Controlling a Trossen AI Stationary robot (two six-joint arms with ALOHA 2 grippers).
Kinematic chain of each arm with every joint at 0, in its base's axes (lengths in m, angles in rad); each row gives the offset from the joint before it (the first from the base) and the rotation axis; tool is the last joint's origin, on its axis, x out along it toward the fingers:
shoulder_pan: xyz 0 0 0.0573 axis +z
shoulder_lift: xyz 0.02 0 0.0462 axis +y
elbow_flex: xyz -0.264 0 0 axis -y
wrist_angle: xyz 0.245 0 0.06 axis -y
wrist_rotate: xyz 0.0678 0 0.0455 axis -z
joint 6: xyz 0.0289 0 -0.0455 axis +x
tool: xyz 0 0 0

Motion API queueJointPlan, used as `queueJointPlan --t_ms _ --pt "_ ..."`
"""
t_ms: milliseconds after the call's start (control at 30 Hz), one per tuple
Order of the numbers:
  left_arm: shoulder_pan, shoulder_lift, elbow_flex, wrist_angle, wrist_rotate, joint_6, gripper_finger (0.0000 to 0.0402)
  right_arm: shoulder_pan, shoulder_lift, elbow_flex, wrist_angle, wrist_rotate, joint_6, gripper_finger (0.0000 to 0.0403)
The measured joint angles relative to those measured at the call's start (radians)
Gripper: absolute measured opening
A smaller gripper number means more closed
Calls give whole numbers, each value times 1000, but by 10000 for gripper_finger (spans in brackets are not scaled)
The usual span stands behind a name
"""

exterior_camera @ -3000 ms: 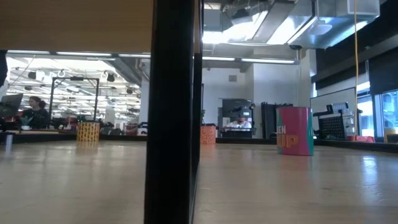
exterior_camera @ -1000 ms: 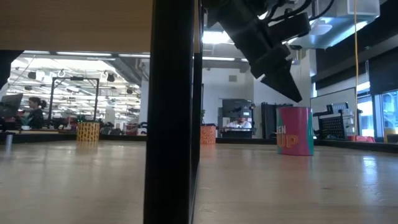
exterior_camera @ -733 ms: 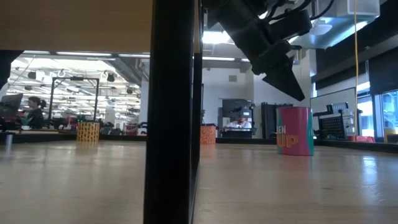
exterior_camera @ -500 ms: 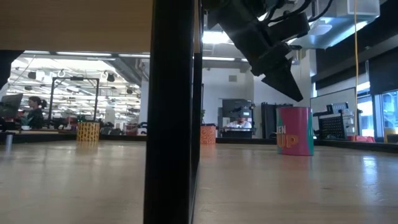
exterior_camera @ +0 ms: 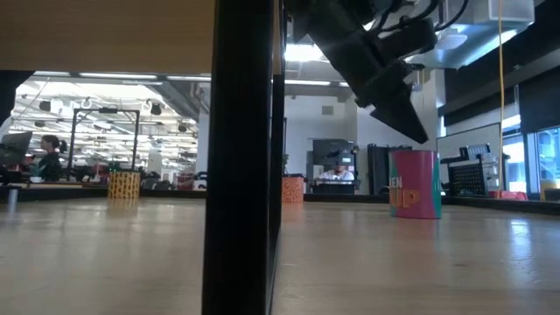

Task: Pick and place cans onto a shelf
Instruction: Put the canned chicken soup on the shelf

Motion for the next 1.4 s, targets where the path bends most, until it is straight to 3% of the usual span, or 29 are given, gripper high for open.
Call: queueJointPlan --t_ms 433,633,733,900,1067,1233,1400 --pt "0 45 1 29 -4 -8 64 0 1 0 0 0 0 65" --pt "-1 45 1 19 -39 -16 11 0 1 0 0 0 0 65" --pt "-2 46 13 0 -43 -21 6 0 1 0 0 0 0 65" --pt "-5 53 117 -98 -45 -17 3 0 1 0 0 0 0 65" --pt "-5 52 326 -266 -18 -16 2 0 0 0 0 0 0 65" --pt "-11 -75 294 -300 -30 -19 2 0 0 0 2 0 0 65" --pt "-26 -165 324 -443 -143 -50 1 0 0 0 4 2 -19 65"
